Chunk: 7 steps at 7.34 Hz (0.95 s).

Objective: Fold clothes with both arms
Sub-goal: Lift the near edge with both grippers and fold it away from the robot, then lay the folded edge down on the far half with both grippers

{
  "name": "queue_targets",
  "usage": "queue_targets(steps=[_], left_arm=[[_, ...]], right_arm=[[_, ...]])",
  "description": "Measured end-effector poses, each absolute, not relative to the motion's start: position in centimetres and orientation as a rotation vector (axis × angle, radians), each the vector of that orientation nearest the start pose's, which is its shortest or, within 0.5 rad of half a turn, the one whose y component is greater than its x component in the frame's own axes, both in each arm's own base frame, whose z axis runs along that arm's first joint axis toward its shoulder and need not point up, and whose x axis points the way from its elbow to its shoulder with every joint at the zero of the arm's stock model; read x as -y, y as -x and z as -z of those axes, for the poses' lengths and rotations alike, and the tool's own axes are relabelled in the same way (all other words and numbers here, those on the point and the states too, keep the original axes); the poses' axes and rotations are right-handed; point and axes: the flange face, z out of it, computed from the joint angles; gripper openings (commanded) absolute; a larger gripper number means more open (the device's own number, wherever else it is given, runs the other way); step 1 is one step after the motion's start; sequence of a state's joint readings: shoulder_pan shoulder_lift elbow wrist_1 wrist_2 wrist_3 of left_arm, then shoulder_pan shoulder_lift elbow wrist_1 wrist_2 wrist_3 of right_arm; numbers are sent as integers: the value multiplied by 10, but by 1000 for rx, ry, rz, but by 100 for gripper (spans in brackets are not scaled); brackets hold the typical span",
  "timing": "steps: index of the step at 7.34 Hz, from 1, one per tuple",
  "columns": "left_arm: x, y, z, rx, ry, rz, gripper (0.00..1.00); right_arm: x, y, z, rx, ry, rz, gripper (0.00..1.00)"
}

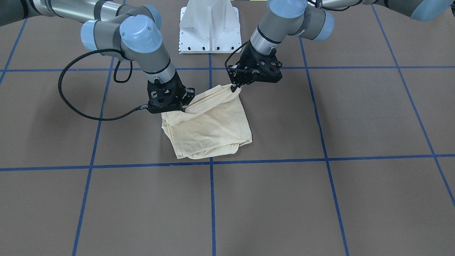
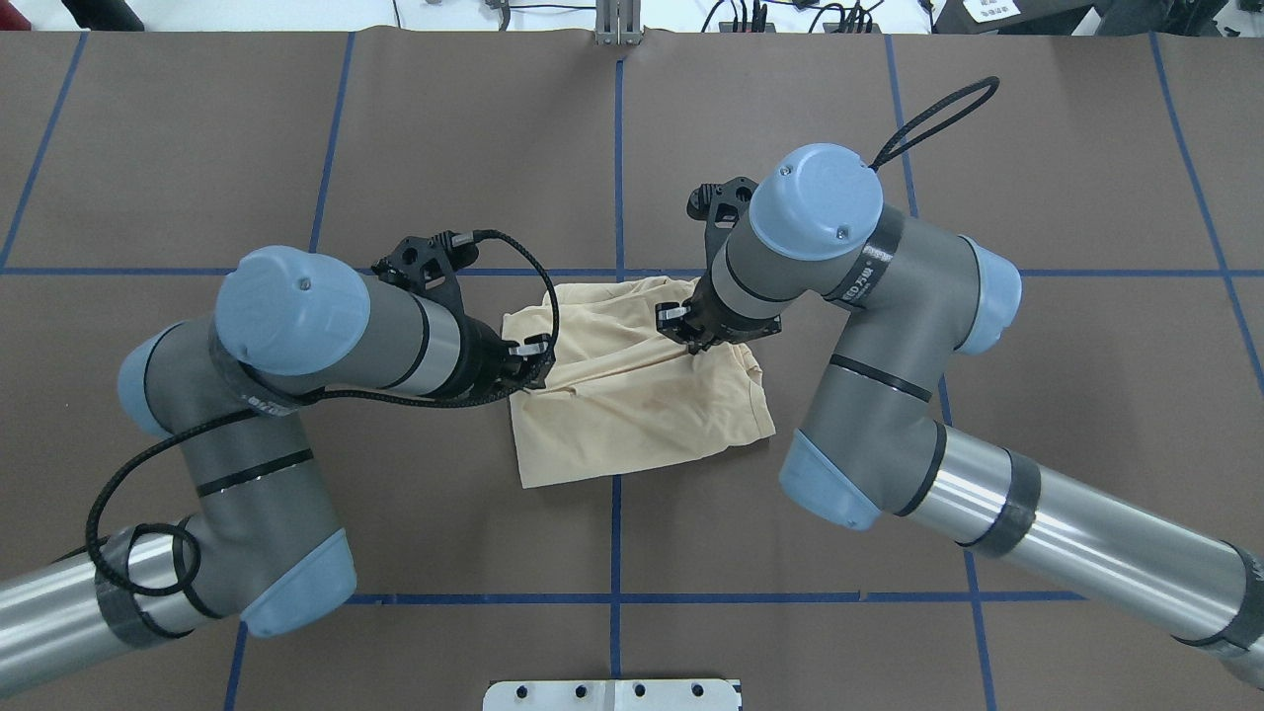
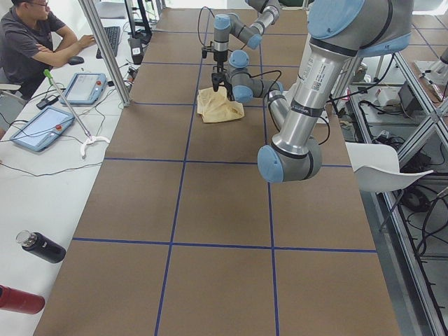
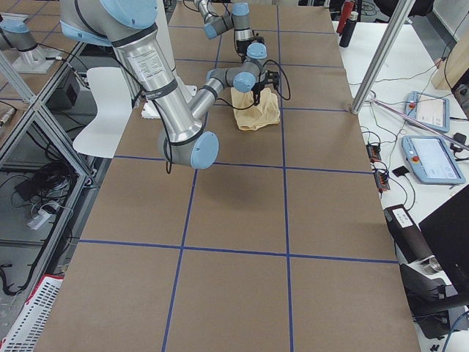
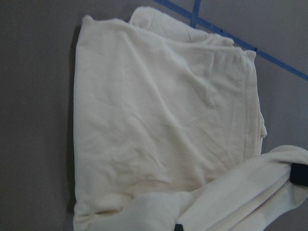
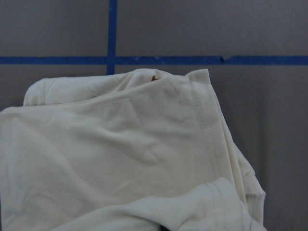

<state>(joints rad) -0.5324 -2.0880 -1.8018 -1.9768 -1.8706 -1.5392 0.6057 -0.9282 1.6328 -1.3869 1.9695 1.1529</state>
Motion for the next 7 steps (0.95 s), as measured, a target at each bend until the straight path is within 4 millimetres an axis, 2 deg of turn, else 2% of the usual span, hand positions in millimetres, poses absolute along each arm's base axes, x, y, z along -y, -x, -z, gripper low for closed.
queue_targets(steps=[2,3,7], left_arm=[[451,-492,-220,-1148,-110,284,0],[464,-495,-226,-1147,-123,286,0],[490,-522,-247,-1105,-113,304,0]], right_arm=[[508,522,-237,958,-147,-25,0],[522,524,-239,951,-157,-41,0],[544,539,-243,914,-164,-74,0]])
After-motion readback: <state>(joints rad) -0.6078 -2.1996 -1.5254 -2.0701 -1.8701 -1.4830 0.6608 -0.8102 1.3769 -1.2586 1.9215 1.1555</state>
